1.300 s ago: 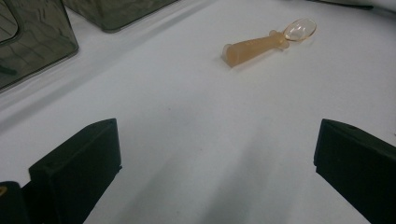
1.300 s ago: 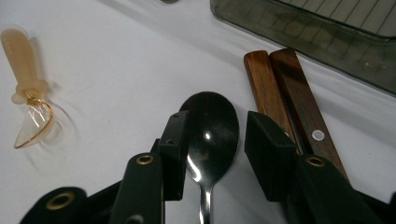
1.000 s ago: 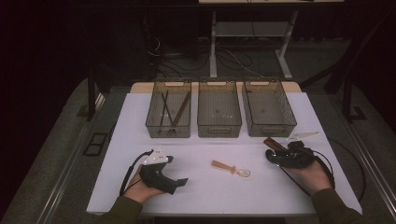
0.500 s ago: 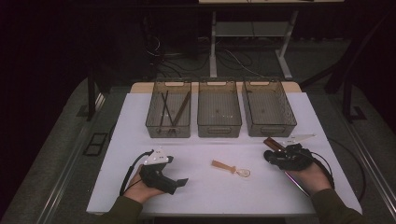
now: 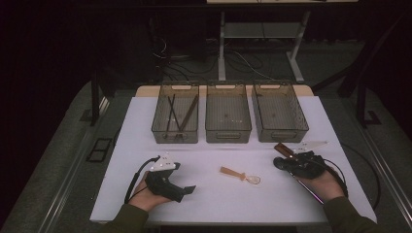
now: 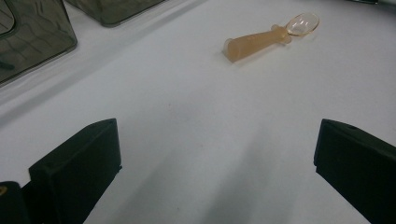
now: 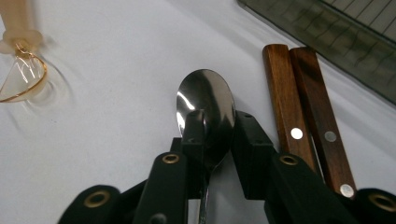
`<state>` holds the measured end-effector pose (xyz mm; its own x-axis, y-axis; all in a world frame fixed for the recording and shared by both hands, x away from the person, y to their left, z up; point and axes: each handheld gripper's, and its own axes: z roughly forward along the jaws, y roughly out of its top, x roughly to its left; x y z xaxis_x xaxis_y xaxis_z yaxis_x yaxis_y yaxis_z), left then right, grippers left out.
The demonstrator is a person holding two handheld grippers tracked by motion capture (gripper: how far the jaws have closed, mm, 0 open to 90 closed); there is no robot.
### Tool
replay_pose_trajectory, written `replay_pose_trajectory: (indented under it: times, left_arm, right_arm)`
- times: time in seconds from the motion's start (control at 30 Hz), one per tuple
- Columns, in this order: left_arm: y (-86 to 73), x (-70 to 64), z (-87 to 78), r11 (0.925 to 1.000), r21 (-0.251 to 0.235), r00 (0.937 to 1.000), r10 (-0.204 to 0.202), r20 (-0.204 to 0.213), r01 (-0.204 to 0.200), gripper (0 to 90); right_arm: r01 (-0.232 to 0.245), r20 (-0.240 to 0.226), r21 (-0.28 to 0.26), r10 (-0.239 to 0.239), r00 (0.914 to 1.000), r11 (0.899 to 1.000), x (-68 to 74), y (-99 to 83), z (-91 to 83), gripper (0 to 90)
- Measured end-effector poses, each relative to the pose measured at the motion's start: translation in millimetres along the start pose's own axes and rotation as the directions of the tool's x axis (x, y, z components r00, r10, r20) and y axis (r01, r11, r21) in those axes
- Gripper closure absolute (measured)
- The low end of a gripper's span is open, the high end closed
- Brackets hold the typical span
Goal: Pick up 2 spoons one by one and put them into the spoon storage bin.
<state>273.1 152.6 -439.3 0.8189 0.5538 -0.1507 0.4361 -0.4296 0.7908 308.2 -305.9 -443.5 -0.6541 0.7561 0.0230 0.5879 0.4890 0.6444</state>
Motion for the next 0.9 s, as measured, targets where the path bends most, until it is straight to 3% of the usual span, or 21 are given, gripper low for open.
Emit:
replay_pose_trajectory:
  times: [0.2, 0.47, 0.9]
  left_arm:
    - [0.1, 0.0, -0.2, 1.0, 0.002, 1.0, 0.001, -0.001, -0.001, 0.0]
    - [0.0, -0.1, 0.0, 1.0, -0.002, 1.0, 0.002, 0.0, -0.002, 0.0]
    - [0.3, 0.0, -1.2, 0.9999, -0.011, 1.0, 0.005, 0.004, -0.005, 0.0]
  right_arm:
    - [0.044, 0.009, -0.019, -0.044, 0.999, 0.999, 3.8, 1.7, -4.4, 83.6]
    - [0.036, -0.028, -0.025, -0.037, 0.9989, 0.999, 4.2, 2.3, -6.7, 87.6]
    - [0.059, -0.047, -0.025, -0.06, 0.9971, 0.998, 5.0, 3.1, -8.9, 88.5]
